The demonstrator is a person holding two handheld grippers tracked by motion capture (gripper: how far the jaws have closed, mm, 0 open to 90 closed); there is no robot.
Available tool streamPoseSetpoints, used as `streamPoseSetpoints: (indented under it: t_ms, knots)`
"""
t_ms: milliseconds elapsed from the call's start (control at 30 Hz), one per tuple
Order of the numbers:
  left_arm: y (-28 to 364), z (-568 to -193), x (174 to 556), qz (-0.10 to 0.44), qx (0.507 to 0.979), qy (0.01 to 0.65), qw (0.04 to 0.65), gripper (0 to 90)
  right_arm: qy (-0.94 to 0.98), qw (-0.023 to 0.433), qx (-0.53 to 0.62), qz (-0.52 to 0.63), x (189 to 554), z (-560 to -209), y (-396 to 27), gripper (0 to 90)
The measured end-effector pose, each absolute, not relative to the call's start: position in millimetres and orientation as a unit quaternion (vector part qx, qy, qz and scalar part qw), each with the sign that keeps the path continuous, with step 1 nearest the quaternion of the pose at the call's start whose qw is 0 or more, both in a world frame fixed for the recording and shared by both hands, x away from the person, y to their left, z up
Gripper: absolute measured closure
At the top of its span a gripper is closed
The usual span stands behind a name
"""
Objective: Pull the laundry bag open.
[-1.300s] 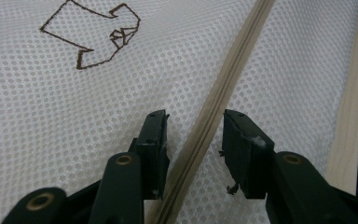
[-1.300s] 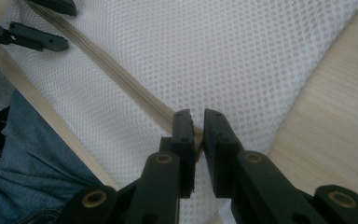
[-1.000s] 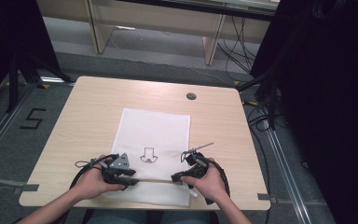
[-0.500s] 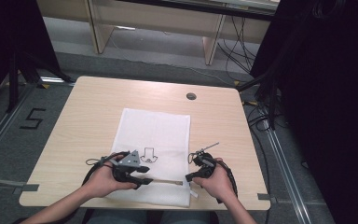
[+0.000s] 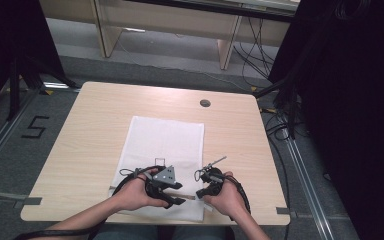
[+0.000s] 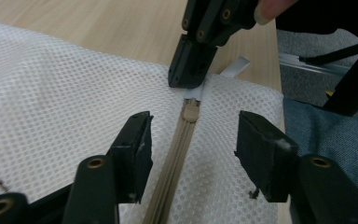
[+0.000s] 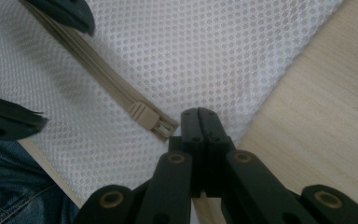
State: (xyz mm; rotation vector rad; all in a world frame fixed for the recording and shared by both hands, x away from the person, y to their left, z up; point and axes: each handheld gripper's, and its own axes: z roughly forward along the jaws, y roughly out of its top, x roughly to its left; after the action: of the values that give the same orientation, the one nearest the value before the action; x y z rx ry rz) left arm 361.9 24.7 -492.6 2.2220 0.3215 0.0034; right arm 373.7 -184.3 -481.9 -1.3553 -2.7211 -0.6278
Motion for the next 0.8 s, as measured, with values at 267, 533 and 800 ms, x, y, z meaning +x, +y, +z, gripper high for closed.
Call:
streamPoseSetpoints:
  t_ms: [267,533,800]
  knots:
    - [7,-499,366,0.004,0.894,0.119,0.432,62.6,-0.875,0.025,-0.438,-0.206,375,-483,-185,90.0]
    - [-6,-508,366,0.012,0.905,0.109,0.411,73.8,-0.868,0.029,-0.450,-0.208,374,-482,-186,90.0]
    - [-9,-514,363,0.020,0.901,0.098,0.421,76.6,-0.870,0.030,-0.447,-0.206,375,-483,-186,90.0]
